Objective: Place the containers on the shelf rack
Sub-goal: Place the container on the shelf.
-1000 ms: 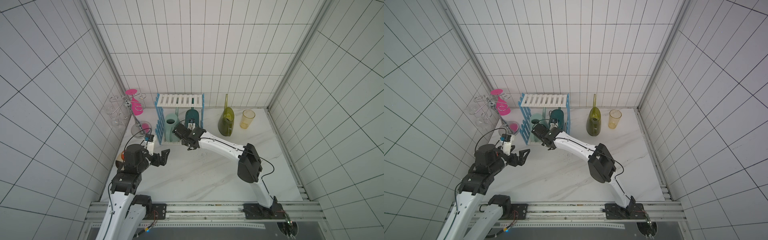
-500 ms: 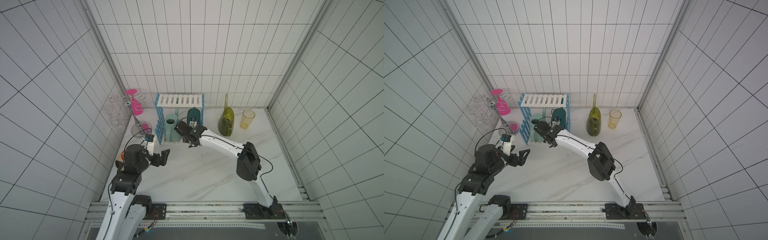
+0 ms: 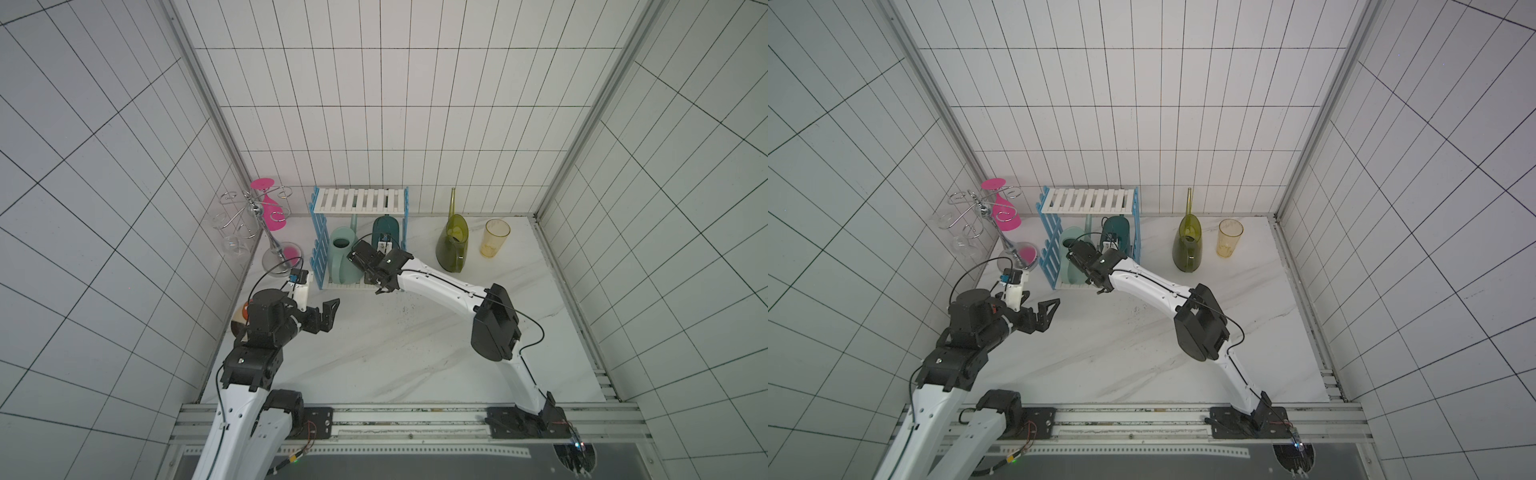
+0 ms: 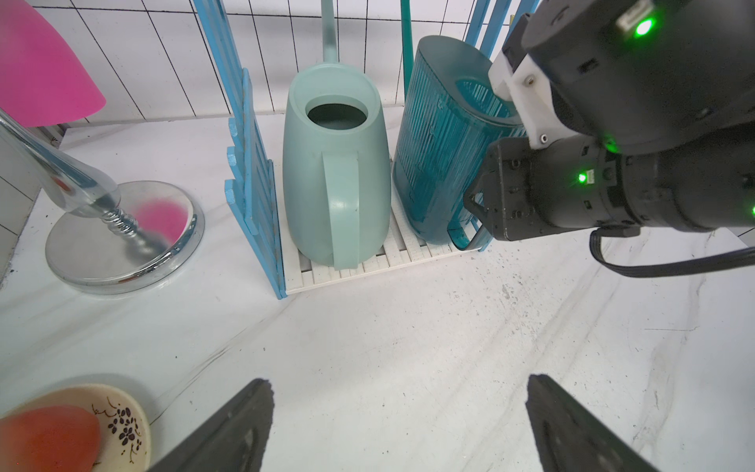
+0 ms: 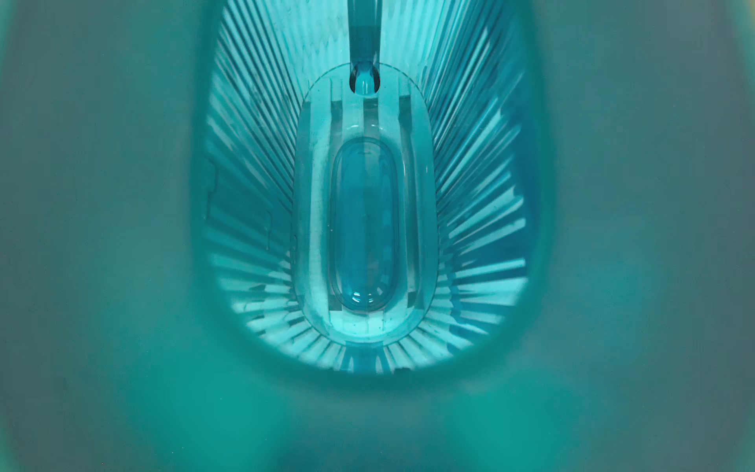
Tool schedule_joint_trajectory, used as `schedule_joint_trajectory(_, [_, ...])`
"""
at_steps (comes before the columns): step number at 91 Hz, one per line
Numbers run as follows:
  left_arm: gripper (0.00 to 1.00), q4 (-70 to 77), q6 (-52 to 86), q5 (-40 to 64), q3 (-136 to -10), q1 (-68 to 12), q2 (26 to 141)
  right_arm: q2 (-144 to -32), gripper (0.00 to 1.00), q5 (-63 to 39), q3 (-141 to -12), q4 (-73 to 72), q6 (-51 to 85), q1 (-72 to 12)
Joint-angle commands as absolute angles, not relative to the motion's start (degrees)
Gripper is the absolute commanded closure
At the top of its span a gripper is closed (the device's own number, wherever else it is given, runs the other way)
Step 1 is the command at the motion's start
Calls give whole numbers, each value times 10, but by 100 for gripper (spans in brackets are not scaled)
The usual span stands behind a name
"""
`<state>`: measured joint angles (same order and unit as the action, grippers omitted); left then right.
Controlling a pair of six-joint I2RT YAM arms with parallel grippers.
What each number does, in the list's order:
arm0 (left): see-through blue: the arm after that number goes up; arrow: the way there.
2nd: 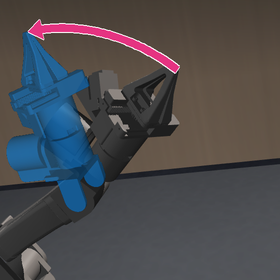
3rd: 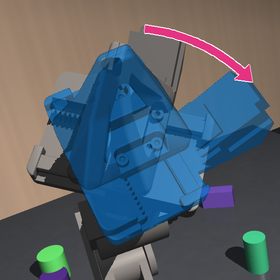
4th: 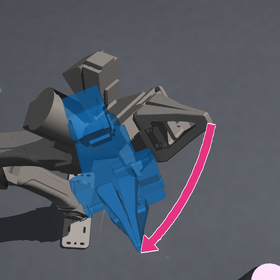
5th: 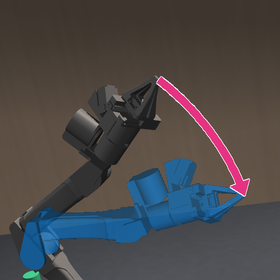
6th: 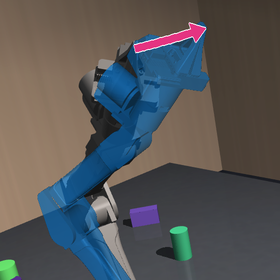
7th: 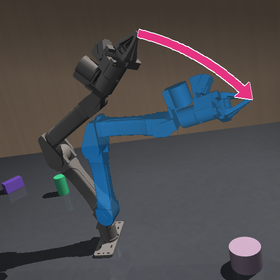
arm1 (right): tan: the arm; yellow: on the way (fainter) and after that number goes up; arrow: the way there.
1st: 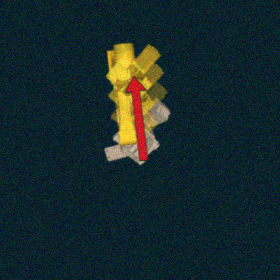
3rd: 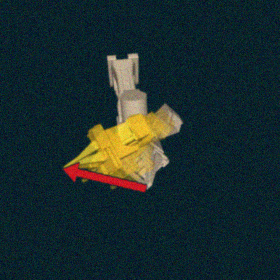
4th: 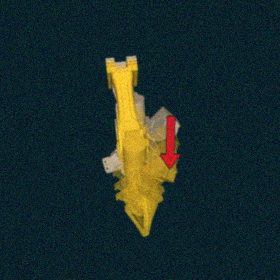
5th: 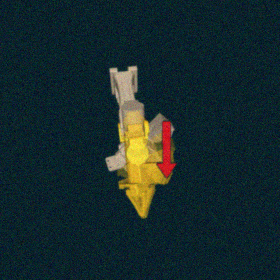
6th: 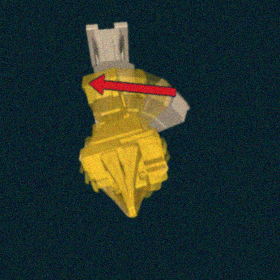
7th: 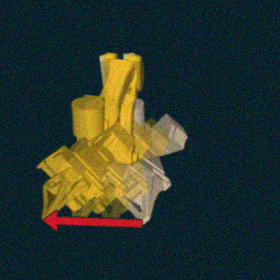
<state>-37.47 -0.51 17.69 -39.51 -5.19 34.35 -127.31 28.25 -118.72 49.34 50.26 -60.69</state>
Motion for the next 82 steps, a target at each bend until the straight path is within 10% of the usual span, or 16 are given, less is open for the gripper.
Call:
schedule_joint_trajectory(1, [1, -366, -12, 179, -389, -50, 337, -1274, 70, 283, -1207, 487, 497, -602])
schedule_joint_trajectory(82, [1, -368, -11, 176, -391, -50, 333, -1165, 50, 306, -1129, 463, 476, -640])
